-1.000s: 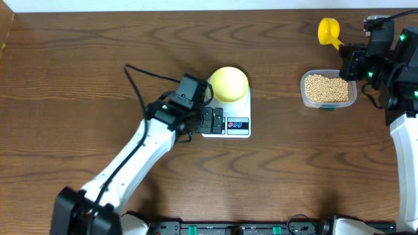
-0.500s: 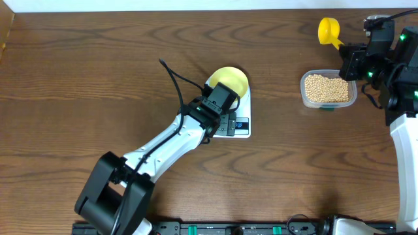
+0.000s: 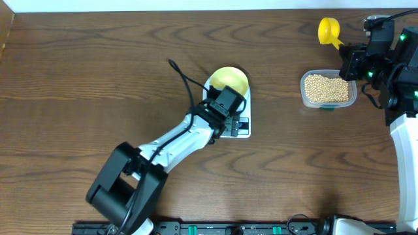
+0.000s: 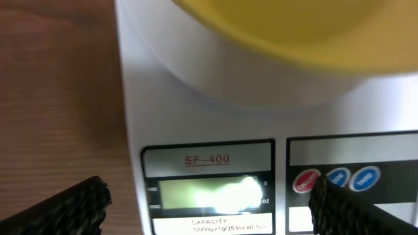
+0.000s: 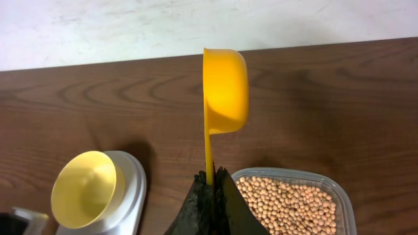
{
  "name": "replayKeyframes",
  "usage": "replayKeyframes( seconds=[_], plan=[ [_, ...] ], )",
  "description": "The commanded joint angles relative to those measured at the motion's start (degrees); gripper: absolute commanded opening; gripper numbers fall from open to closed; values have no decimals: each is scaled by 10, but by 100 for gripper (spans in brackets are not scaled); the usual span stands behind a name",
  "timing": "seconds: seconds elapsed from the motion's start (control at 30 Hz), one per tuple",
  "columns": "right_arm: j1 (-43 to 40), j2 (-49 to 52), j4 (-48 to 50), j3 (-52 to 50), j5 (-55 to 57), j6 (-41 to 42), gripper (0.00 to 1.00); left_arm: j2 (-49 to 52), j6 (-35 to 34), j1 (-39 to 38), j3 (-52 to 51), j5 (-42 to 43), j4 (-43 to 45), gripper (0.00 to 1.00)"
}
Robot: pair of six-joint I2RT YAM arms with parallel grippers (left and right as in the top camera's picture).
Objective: Scoop item into bowl and weigh 50g on scale
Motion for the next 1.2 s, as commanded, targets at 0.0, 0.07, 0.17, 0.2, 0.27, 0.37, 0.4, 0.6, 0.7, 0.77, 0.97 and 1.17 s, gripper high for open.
replayKeyframes(
  seconds=[0.0,0.07,0.17,0.2,0.27,0.37,0.4,0.6,0.7,0.77,0.97,1.17],
  plan=[
    [-5,-2,3,9,-3,-11,1,17,-3,-10,-3,-31,1,100],
    [-5,-2,3,9,-3,-11,1,17,-3,-10,-3,-31,1,100],
    [-5,-2,3,9,-3,-11,1,17,-3,-10,-3,-31,8,100],
    [-5,-2,3,9,-3,-11,1,17,-3,-10,-3,-31,9,100],
    [-5,-2,3,9,-3,-11,1,17,-3,-10,-3,-31,12,100],
    [-5,-2,3,9,-3,-11,1,17,-3,-10,-3,-31,12,100],
    [-5,-2,2,9,-3,-11,1,17,-3,-10,-3,-31,12,100],
    [-5,-2,0,9,-3,-11,1,39,-3,-10,-3,-31,12,100],
    [-5,-2,0,9,-3,-11,1,52,-3,-9,-3,-31,8,100],
    [-5,-2,-2,9,-3,-11,1,52,-3,-10,-3,-31,6,100],
    [-5,-2,-2,9,-3,-11,1,52,-3,-9,-3,-44,5,100],
    [-5,-2,-4,9,-3,-11,1,52,-3,-9,-4,-53,-3,100]
  ],
)
